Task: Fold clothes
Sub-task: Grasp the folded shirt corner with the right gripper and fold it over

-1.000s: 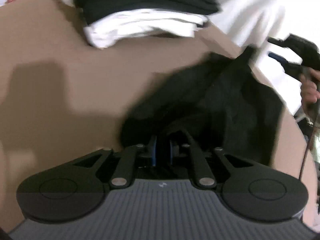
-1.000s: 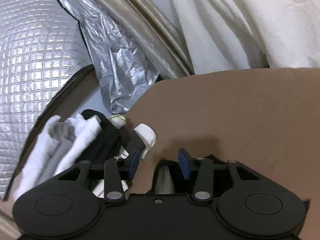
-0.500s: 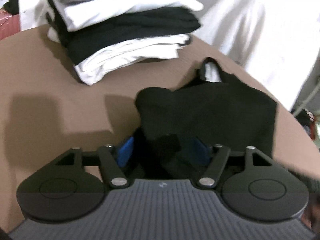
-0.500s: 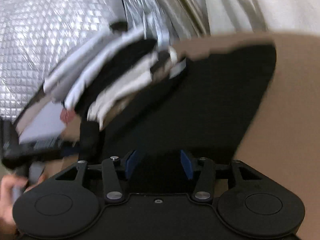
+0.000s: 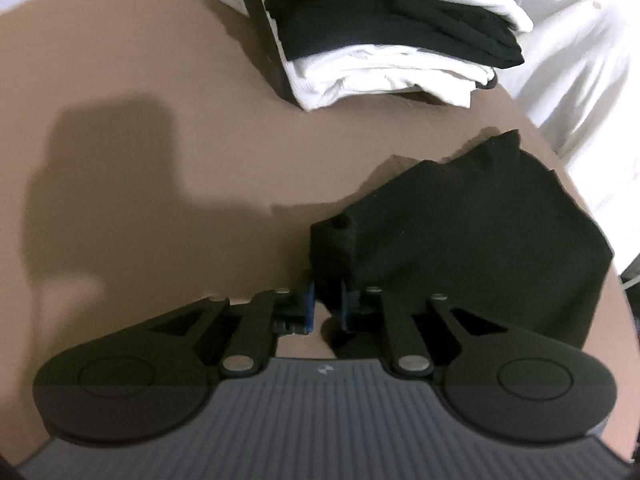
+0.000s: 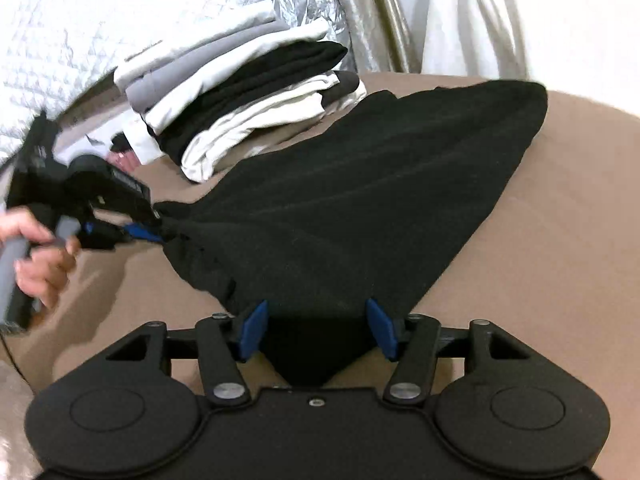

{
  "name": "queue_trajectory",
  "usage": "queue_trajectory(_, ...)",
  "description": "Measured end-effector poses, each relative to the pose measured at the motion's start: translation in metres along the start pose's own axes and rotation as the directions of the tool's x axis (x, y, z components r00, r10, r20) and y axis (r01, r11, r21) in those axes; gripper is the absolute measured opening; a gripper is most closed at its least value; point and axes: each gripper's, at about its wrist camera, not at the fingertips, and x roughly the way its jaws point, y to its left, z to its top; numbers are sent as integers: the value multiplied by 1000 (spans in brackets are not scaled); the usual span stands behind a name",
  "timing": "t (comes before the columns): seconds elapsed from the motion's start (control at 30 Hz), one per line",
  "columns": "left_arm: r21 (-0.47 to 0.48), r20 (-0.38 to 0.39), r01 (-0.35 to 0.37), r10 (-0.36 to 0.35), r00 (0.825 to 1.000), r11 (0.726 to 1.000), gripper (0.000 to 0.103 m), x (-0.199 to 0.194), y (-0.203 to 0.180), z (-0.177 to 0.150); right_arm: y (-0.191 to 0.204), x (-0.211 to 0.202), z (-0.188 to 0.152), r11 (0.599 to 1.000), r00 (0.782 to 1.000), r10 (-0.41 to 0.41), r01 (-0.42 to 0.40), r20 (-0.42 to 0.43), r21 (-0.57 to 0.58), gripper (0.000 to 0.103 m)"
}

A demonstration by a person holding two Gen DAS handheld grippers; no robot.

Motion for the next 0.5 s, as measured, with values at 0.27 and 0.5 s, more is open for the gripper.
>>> queue_trajectory(0.27, -41, -121, 143, -147, 982, 989, 48, -15, -3, -13, -15, -1, -19, 991, 1000, 19, -22, 24, 132, 71)
queue_trajectory(0.5, 96, -116, 137, -126, 985, 986, 58, -31, -31, -35, -37, 14, -10, 950, 987, 126, -148, 96, 275, 14)
